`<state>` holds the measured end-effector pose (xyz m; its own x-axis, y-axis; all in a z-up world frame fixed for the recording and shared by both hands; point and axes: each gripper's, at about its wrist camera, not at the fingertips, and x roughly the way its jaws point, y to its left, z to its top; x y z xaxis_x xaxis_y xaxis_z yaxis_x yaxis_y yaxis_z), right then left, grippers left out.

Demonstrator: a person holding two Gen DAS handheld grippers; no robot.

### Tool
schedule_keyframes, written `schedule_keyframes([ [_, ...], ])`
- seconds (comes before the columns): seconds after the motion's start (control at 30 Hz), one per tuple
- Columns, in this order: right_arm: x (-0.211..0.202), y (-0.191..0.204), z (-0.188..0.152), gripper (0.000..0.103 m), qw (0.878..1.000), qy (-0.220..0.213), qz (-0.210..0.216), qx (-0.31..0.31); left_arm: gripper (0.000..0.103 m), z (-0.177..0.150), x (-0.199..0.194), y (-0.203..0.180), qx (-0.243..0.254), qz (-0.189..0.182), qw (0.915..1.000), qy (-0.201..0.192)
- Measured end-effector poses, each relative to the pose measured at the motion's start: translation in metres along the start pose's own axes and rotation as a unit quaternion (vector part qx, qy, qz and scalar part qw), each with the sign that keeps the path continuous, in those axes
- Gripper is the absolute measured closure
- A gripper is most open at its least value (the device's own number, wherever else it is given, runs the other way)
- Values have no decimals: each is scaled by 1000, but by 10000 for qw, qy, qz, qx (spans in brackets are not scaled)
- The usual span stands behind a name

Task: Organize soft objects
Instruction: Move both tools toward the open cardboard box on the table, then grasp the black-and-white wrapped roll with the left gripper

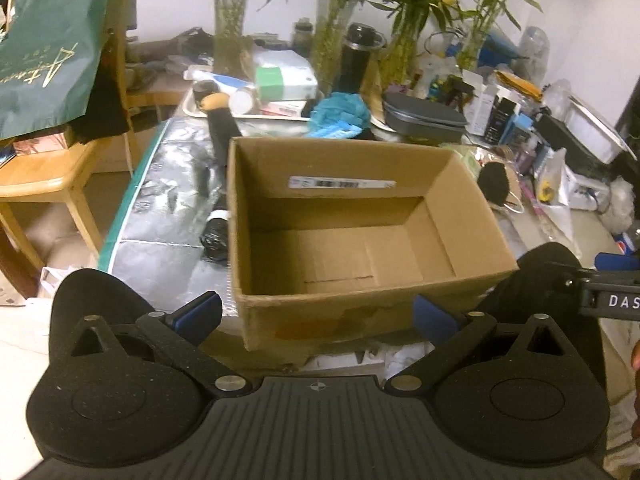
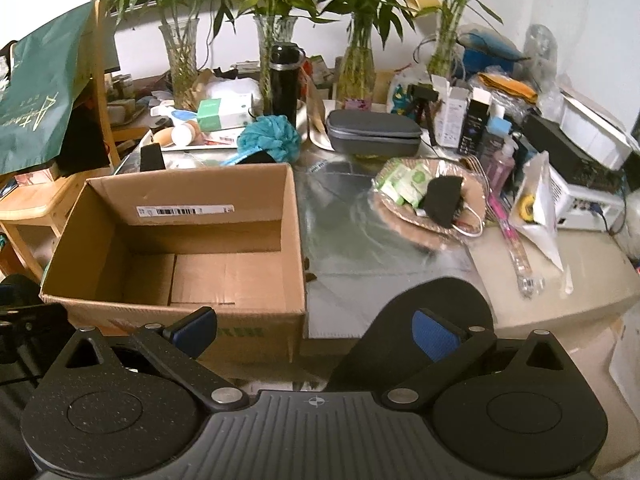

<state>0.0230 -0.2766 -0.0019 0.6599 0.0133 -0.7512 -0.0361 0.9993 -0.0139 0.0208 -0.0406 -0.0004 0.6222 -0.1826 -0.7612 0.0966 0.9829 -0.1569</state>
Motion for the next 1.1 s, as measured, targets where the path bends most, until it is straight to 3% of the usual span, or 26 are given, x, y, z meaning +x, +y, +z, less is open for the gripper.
schedule_keyframes([
  [0.37,8,21,19,0,9965,-201,397,-701,0,12,-6,29,16,319,9991,-285],
  [1.1,37,25,52,0,9913,-105,1065,-766,0,40,8,76,-394,-257,9979,-448],
])
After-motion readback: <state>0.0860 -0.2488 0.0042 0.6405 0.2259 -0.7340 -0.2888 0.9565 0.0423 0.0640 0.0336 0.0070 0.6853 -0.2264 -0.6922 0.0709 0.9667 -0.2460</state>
